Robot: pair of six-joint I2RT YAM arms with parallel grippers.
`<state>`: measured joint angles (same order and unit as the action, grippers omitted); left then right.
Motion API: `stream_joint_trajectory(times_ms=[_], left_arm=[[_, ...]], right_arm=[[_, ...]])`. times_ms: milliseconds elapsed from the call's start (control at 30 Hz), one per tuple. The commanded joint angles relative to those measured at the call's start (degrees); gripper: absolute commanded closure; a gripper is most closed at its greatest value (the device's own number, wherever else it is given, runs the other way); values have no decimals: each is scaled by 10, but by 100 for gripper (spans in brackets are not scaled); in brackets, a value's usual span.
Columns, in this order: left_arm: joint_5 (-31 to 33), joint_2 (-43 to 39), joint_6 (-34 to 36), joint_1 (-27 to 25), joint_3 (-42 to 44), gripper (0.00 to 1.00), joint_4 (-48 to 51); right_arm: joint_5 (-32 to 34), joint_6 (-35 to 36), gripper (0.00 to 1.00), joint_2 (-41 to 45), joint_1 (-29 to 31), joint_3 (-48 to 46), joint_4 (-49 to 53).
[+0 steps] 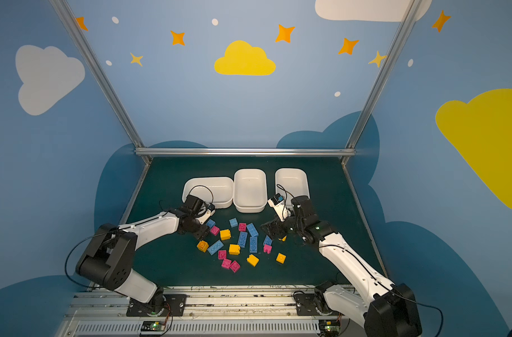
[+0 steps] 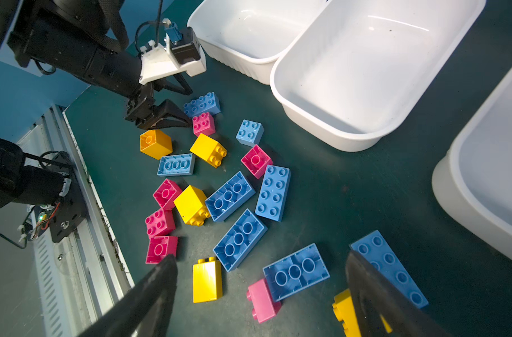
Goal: Sort the legos into containers by color
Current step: 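Reach the left gripper down and grasp a blue 2x4 brick, then carry the blue brick into the bin nearest the left arm, release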
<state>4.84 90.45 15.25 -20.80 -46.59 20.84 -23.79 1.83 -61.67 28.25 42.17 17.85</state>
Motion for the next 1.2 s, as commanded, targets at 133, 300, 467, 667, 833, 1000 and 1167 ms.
stream_joint_trajectory(times_ms=[133,300,467,667,833,1000,1167], left_arm=[[-3,25,-8,-5,-17,33,-18],[-7,36,-13,-6,-22,44,-23],[-5,25,-24,-6,-34,63,-3],[-16,-20,-50,-8,-50,70,55],[-17,-74,-88,-12,-77,71,135],[8,-88,-117,-11,-126,72,167],[61,-39,-133,0,-203,70,138]], right_arm=[[10,-1,11,3,3,3,7],[15,1,11,2,2,3,9],[20,-1,11,6,2,1,10],[42,-12,11,24,1,-6,-3],[57,-23,11,40,-1,-10,-19],[49,-27,11,32,-2,-7,-36],[38,-32,11,17,-2,6,-53]])
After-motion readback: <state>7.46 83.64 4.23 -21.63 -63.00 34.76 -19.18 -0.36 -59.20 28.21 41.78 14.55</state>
